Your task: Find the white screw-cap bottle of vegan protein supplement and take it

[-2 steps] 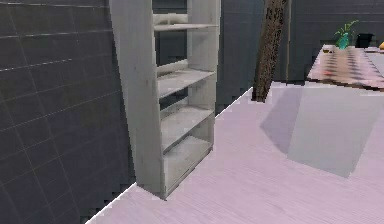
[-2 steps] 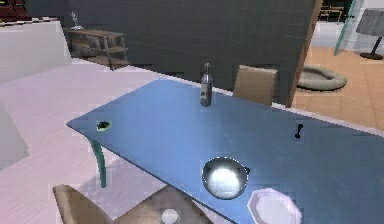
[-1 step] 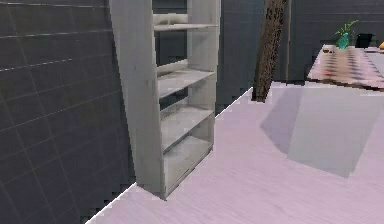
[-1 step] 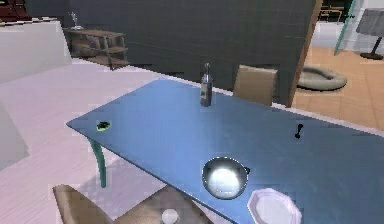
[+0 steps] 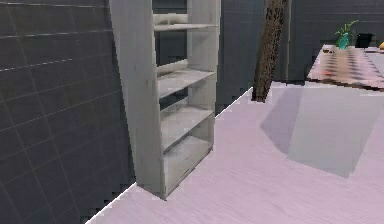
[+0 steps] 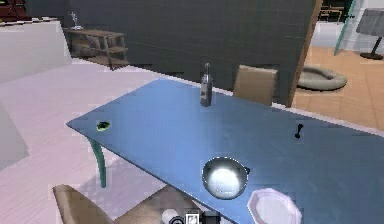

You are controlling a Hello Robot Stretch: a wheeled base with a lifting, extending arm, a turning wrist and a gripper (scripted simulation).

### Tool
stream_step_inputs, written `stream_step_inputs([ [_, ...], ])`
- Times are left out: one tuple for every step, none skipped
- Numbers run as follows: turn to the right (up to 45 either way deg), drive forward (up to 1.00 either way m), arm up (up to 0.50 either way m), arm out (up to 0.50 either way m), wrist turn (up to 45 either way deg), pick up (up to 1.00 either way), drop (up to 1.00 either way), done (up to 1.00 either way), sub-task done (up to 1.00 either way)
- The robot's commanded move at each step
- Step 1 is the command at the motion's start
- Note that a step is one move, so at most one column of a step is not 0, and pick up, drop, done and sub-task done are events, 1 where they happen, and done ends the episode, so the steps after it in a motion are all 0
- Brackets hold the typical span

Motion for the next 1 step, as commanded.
stream_step_inputs([
  [0.0,0.0,0.0,0.0,45.0,0.0,0.0,0.0,0.0],
])
